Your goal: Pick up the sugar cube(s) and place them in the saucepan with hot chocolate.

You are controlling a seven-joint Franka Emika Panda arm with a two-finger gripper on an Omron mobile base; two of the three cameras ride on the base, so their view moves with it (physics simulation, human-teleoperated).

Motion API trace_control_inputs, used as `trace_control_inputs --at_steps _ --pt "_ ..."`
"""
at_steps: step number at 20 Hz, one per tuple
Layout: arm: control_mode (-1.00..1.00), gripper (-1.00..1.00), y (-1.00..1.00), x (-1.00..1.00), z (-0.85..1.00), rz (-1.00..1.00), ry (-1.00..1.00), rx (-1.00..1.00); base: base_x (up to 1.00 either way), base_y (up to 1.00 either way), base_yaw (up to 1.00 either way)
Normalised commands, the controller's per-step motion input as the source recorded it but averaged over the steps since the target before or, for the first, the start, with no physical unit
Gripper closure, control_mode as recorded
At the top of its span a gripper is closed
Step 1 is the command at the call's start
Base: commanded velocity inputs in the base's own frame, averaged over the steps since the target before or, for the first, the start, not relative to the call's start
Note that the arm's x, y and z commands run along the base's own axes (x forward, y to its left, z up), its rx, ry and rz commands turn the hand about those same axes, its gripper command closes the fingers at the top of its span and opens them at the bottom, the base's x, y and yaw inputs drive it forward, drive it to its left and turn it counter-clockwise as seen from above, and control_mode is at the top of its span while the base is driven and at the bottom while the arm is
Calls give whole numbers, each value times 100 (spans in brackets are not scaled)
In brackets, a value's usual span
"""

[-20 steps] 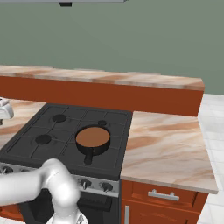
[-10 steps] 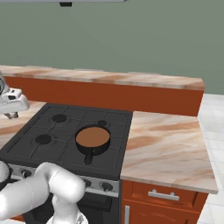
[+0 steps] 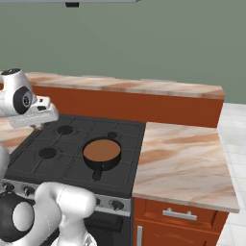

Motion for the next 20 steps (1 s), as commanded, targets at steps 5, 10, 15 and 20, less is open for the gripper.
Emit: trace_control_inputs --at_steps 5,10,15,20 --pt "-100 100 -100 8 0 0 0 19 0 0 0" --pt "-100 100 -100 34 0 0 4 14 0 0 0" --pt "-100 100 -98 50 -1 -4 14 1 0 0 0" --pt "-100 100 -73 48 -19 -7 14 -4 0 0 0"
